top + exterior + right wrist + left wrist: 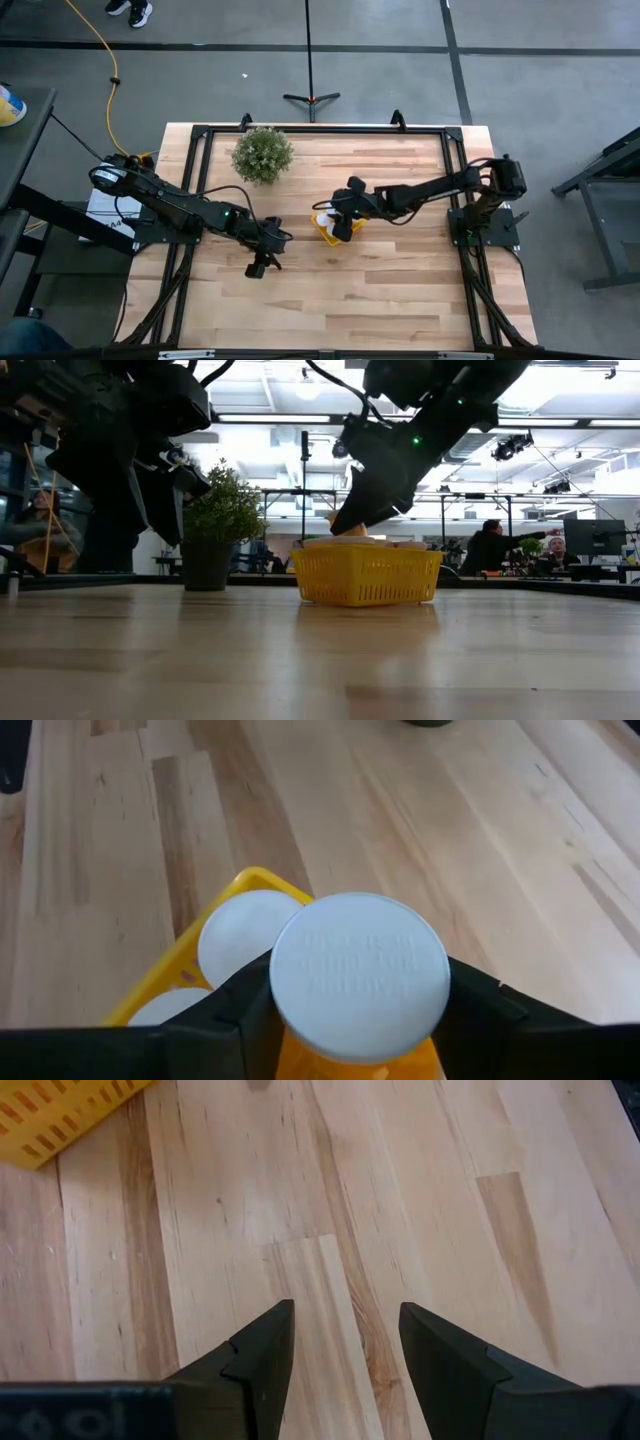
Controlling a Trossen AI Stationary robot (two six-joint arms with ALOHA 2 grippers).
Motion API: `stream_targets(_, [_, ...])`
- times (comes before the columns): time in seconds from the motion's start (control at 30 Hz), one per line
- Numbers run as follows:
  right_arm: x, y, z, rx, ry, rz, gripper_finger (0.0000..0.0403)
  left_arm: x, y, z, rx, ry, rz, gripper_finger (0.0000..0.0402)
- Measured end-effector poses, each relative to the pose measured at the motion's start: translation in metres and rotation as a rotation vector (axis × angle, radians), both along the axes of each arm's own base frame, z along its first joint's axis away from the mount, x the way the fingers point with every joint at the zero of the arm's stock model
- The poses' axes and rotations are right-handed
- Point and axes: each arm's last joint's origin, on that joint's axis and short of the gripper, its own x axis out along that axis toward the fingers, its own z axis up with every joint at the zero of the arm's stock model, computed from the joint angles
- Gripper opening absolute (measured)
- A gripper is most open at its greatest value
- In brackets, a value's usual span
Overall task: Pick and place pill bottles into a basket
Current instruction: Put the orange pill bottle into middle of the yellow basket
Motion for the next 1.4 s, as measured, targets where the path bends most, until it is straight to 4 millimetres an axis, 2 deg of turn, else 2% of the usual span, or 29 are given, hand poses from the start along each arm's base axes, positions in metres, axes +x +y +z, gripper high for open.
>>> stream_targets(0.2, [-0.004,-0.004,-0.003,0.059,0.041,-0.025,0.0201,0.0,0.0,0.0,0.0,0.001,0.0,0.0216])
stream_targets(0.37, [-0.004,-0.008,-0.002,0.108,0.043,-0.019,0.0187,0.0,0.0,0.0,0.001,0.002,0.0,0.0216])
stream_targets(0.53, [-0.005,-0.008,0.001,0.101,0.032,-0.006,0.0179,0.0,0.0,0.0,-0.001,0.003,0.002,0.0216])
stream_targets(0.8, [-0.011,-0.007,0.014,0.063,0.01,-0.008,0.0189,0.0,0.0,0.0,0.0,0.007,0.003,0.0216])
stream_targets(1.07, [-0.012,-0.006,0.017,0.086,0.003,0.015,0.0184,-0.001,0.0,0.0,0.0,0.007,0.003,0.0216])
stream_targets(1.27, [-0.021,-0.006,0.04,0.095,-0.05,0.025,0.0185,0.0,0.0,0.0,0.0,0.007,0.003,0.0216])
stream_targets(1.4, [-0.027,-0.01,0.049,0.199,-0.061,0.072,0.0179,-0.001,0.0,0.0,0.0,0.007,0.003,0.0216])
